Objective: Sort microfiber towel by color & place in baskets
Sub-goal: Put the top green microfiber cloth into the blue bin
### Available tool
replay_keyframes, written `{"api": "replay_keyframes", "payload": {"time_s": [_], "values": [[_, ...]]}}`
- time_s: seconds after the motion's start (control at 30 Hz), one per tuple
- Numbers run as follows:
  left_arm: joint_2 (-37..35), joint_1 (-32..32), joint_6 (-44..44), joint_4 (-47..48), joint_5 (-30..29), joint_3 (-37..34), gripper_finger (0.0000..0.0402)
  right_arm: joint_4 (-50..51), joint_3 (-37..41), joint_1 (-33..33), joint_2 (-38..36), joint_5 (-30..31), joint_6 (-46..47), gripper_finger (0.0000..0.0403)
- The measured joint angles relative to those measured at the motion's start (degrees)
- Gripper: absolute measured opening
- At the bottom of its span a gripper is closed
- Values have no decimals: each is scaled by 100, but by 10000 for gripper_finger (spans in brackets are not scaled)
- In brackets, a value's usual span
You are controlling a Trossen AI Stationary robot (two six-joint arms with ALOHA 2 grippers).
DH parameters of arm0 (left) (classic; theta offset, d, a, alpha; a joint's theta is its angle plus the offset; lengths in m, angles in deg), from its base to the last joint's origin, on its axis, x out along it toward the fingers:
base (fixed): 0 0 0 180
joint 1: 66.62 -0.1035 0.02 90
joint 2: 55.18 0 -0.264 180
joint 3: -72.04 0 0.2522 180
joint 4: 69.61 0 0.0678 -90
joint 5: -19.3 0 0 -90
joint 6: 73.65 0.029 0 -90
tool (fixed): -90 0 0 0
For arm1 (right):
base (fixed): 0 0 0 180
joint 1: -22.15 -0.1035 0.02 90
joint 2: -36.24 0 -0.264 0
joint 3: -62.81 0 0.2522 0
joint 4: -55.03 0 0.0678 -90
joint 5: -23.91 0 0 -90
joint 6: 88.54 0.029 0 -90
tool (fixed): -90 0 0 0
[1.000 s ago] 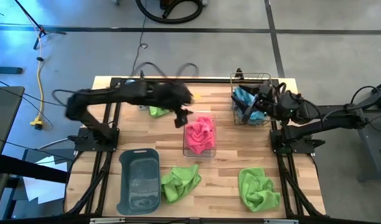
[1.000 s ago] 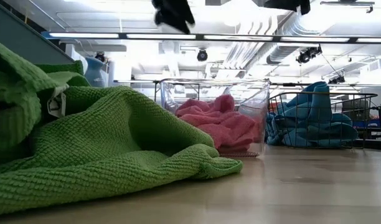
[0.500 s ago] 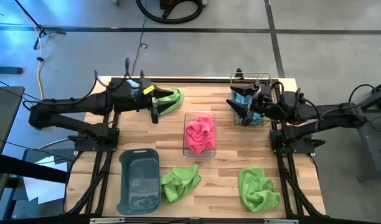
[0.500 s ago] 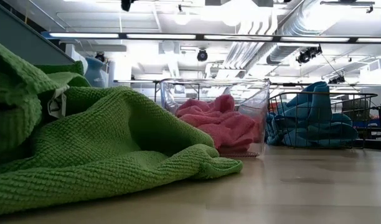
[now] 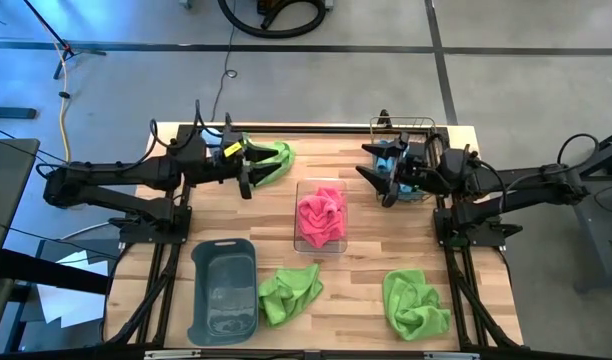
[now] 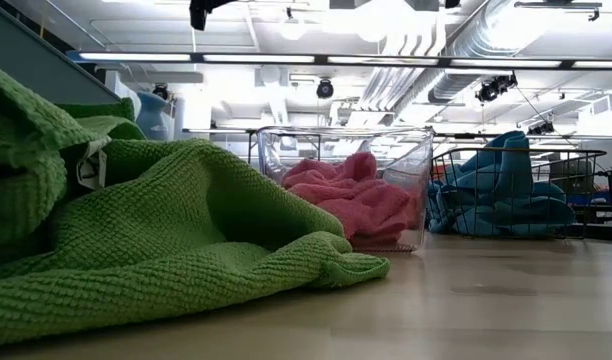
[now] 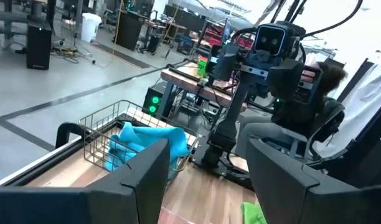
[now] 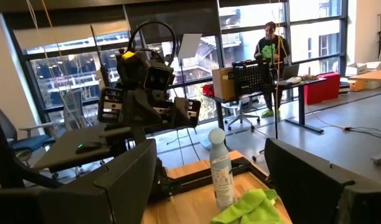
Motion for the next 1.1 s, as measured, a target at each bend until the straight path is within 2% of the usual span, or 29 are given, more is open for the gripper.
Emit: {"api": "replay_keyframes", "payload": {"time_s": [0.17, 0.27, 0.4, 0.57, 0.7, 0.83, 1.1], "values": [[120, -7, -466, 9, -262, 22, 200, 14, 0, 0, -1, 0, 0, 296], [470, -116, -596, 508, -327, 327, 200, 16, 0, 0, -1, 2, 2, 296], [1265, -575, -541, 2204, -334, 1437, 200, 18, 0, 0, -1, 4, -1, 296], [2534, -1593, -280, 4478, -169, 2975, 200, 30, 0, 0, 0, 5, -1, 296], [3564, -2228, 16, 5858, -27, 3721, 200, 68, 0, 0, 2, 30, -1, 296], [4408, -2488, 139, 6611, -14, 3932, 200, 108, 0, 0, 2, 62, -1, 296], [5679, -2439, 162, 6965, -32, 3919, 200, 273, 0, 0, 4, 61, 115, 296]]}}
